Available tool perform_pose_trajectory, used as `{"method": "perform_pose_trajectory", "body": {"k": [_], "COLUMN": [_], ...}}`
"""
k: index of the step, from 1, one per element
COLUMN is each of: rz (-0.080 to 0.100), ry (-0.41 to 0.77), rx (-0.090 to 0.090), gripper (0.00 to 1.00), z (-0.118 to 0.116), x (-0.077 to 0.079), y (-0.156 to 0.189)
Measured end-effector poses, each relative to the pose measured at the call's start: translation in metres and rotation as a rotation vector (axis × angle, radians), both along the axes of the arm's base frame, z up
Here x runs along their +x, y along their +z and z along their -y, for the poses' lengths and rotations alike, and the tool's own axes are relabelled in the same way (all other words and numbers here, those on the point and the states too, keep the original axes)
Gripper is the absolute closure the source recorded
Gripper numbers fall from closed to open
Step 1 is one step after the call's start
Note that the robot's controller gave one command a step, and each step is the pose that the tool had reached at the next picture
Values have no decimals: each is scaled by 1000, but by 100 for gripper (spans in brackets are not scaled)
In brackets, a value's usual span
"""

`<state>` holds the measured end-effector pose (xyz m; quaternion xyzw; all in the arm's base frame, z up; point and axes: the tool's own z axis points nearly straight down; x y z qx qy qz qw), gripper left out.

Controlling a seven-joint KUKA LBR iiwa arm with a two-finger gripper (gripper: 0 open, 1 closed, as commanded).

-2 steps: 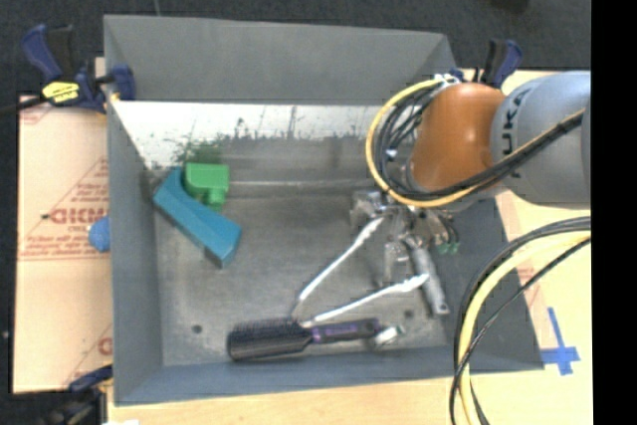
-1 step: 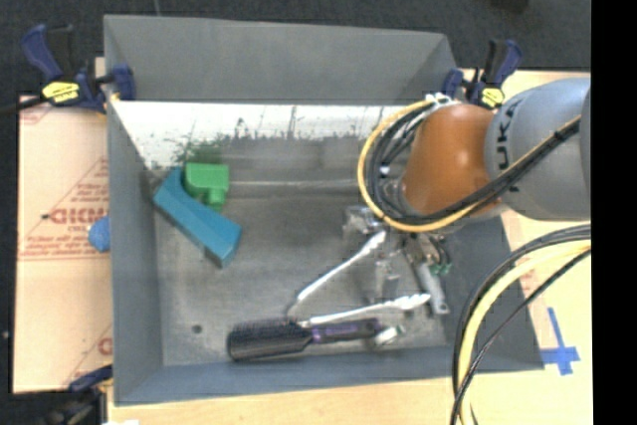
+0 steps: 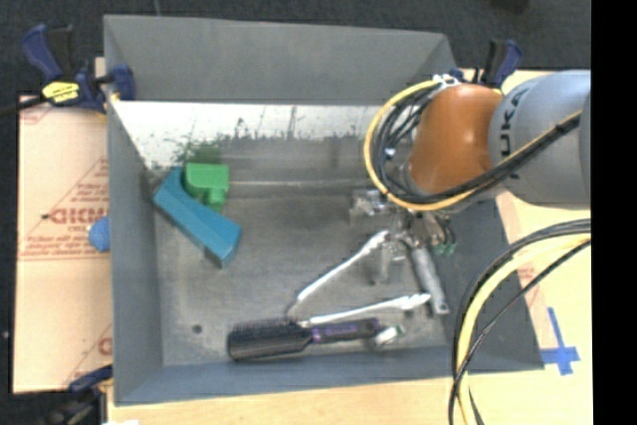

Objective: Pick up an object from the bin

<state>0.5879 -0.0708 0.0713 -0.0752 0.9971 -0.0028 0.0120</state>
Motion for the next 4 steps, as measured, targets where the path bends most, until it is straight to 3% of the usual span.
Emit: {"method": "perform_pose_trajectory", "body": {"k": [1, 2, 3, 4], "rz": [-13, -6, 7, 7], "ry": [1, 10, -24, -23], "rx": [2, 2, 0, 0], "gripper": [0, 0, 100, 100], "z": [-3, -28, -3, -3], "x": [-6, -46, -23, -23], "y": [16, 40, 0, 0]}}
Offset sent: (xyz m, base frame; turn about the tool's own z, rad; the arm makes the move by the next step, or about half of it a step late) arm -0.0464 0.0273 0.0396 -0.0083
